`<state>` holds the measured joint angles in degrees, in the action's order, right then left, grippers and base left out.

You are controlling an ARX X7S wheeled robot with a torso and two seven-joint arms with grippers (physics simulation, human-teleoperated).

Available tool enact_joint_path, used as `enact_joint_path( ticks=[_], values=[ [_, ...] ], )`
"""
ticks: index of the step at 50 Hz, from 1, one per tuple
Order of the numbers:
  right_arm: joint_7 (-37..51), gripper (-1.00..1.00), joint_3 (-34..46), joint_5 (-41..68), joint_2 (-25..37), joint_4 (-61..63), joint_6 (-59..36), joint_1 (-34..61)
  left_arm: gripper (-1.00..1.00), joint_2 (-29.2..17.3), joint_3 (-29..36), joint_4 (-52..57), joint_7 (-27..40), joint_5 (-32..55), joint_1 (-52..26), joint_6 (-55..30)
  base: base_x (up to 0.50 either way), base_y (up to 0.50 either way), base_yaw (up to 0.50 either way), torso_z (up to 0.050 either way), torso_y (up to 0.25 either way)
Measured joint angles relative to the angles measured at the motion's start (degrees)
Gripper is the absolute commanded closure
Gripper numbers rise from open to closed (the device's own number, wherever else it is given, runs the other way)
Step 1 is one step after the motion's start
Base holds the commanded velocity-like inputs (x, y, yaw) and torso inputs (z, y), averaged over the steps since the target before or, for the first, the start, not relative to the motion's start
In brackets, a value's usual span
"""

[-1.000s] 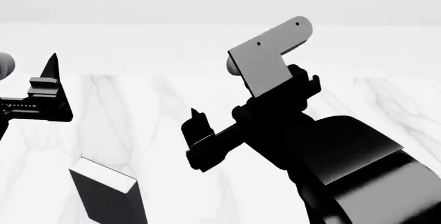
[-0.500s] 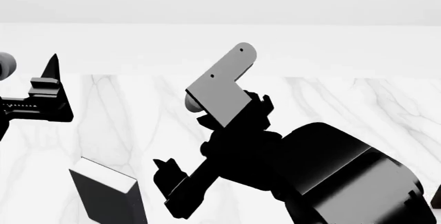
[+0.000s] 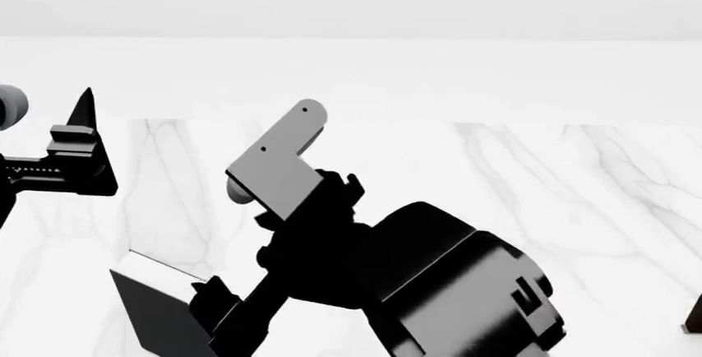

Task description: Pick up the book on the left and place it on top of the shelf.

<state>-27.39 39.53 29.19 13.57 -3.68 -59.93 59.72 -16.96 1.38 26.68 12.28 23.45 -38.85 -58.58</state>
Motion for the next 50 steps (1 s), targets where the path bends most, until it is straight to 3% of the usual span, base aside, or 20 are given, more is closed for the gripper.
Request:
enact_joint_path(
  ticks=[28, 50],
  values=[
    [-0.88, -1.00, 8.02, -4.12, -10.75, -22.35, 12.18, 2.76, -1.00, -0.48, -0.11, 0.78, 0.69, 0.75, 0.28, -0.37, 0.00, 0.00, 0.00, 0.000, 0.000],
    [4.45, -1.00, 33.38, 18.64, -13.25, -41.37, 26.15, 9.94, -1.00, -0.93, -0.32, 1.43, 1.18, 1.35, 0.57, -0.58, 0.00, 0.00, 0.00, 0.000, 0.000]
  ],
)
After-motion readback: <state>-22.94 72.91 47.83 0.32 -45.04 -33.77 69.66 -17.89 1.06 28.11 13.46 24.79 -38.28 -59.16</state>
